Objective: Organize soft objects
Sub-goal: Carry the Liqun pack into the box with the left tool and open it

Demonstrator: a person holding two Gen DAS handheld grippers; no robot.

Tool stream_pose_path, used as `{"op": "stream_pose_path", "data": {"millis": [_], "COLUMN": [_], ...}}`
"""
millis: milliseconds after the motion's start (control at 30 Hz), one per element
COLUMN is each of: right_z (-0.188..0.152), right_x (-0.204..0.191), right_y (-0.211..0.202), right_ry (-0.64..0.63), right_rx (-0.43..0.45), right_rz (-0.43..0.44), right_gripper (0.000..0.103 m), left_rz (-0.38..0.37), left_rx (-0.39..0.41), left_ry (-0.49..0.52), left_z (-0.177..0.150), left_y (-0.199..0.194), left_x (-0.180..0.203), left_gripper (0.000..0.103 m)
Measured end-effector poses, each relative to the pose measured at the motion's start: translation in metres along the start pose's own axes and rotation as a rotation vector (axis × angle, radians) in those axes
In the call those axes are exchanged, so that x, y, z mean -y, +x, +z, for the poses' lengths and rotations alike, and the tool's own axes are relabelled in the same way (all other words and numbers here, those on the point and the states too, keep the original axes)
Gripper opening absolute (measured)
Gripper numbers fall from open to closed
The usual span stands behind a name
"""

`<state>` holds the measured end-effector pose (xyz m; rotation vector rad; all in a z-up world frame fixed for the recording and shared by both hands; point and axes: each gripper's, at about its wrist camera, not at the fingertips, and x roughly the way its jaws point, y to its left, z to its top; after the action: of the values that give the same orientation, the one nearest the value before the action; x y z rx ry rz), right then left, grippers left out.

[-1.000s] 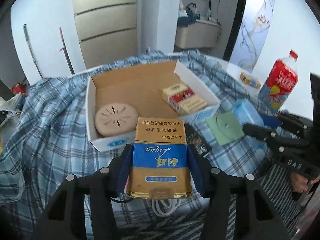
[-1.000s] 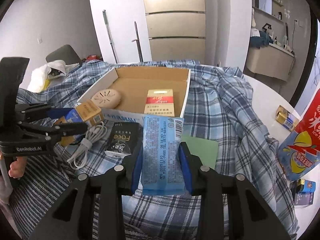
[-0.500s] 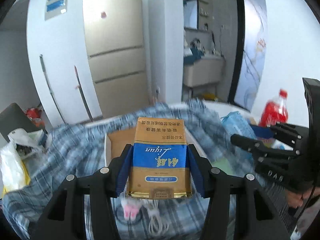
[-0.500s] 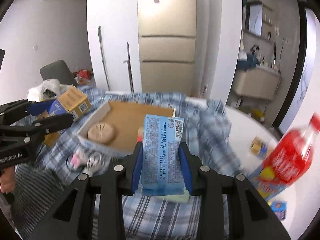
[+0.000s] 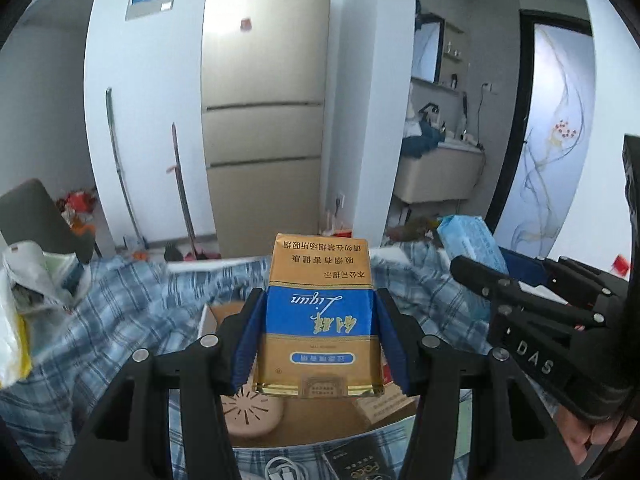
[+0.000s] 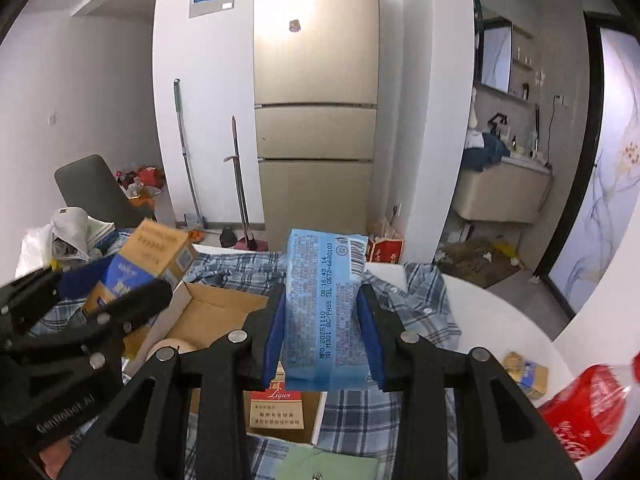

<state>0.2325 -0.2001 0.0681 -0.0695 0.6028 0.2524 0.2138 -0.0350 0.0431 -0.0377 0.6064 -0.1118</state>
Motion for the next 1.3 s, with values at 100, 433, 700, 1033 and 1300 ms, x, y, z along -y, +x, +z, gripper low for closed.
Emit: {"op": "stream_pose_path", "data": {"millis": [100,433,700,1033,1300], "right_z": [-0.012,-0.044,-0.055,-0.055,-0.056], "right_x": [0.002,0.009,0.009,0.016,0.020], "right_y": [0.019,0.062,0.074,0.076,0.077], "right_ry": [0.006,0.010,0.014,0.037,0.050], "right_rx": [-0.035,-0.168,-0.209,-0.220,-0.225], "right_rz": [-0.002,0.017,0.019,0.018,0.018], "right_gripper": [0.035,0.035,0.035,0.035,0.035], "left_rz": [-0.004,0.051,-0.023,-0.090,-0.093], "left_rx": [-0.058,-0.241,-0.377,-0.412,-0.288], "left_ry": [-0.017,-0.048,-0.080,-0.068,0.025], "left_z": [-0.013,-0.052,-0.078,-0.087,-0.082], "left_y": [0.022,0.081,0.117,0.127,0.107], "left_x": [-0.006,-0.020,-0.022,-0.006,0.010], "left_gripper": [0.056,0.056,0.056,0.057,0.086]}}
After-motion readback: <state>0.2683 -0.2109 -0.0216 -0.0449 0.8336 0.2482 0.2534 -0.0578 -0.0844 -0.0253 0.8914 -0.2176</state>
